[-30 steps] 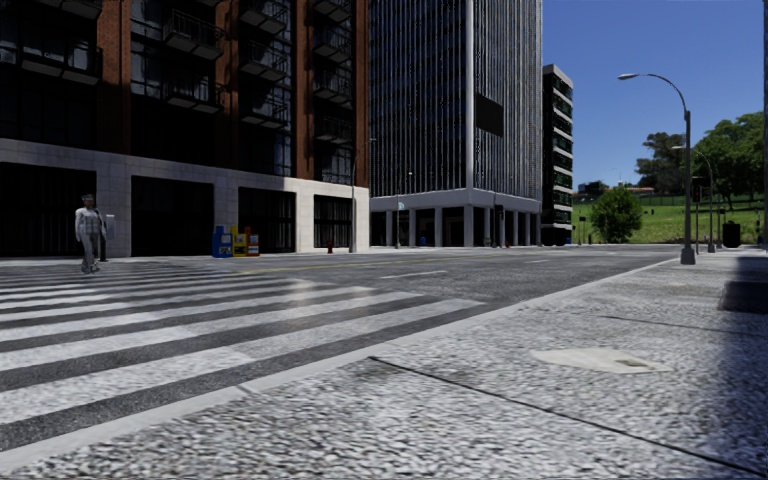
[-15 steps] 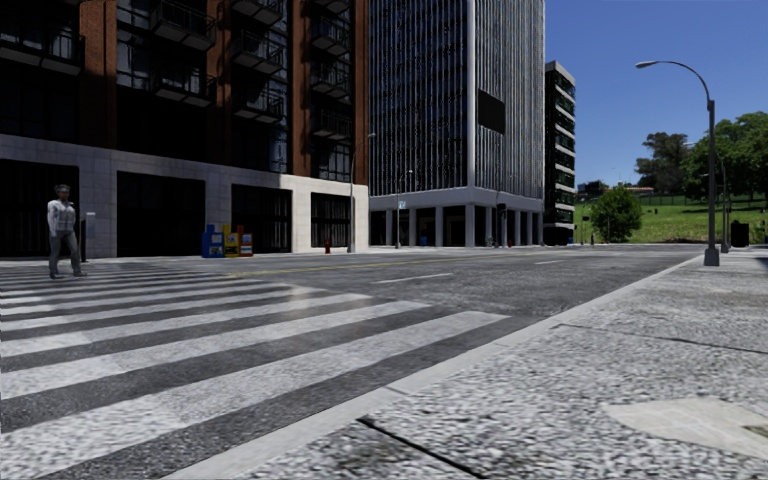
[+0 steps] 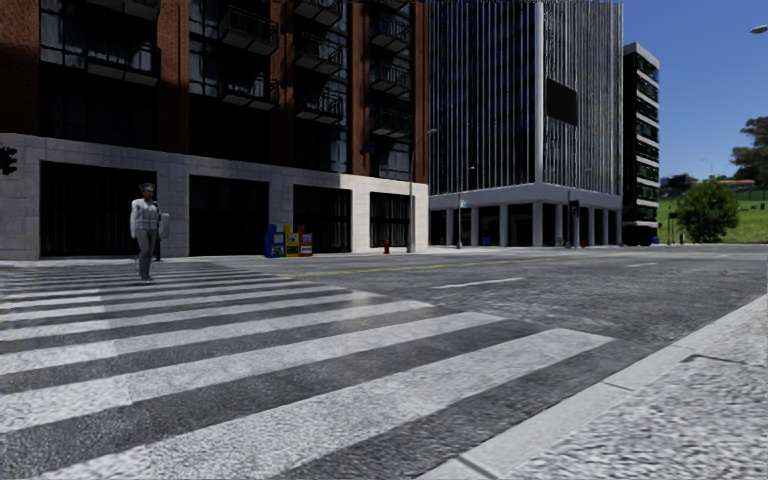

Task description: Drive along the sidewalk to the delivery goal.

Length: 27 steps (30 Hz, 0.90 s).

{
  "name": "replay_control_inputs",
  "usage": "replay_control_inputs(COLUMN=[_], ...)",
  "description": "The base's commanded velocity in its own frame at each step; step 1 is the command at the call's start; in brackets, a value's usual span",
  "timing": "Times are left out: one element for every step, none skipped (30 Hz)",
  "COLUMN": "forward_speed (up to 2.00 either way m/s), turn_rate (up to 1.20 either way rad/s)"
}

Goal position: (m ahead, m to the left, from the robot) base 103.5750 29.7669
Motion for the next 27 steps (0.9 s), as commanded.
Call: replay_control_inputs(forward_speed=[1.20, 1.15, 1.13, 1.13, 1.13, 1.13, 1.12, 1.12, 1.12, 1.12, 1.12, 1.12, 1.12, 1.12, 1.12, 1.12, 1.12, 1.12, 1.12, 1.12, 1.12, 1.12, 1.12, 1.12, 1.12, 1.12, 1.12], turn_rate=[0.69, 0.69, 0.69, 0.69, 0.69, 0.69, 0.69, 0.68, 0.68, 0.63, 0.60, 0.60, 0.59, 0.59, 0.59, 0.59, 0.59, 0.59, 0.59, 0.59, 0.59, 0.59, 0.59, 0.60, 0.62, 0.62, 0.63])
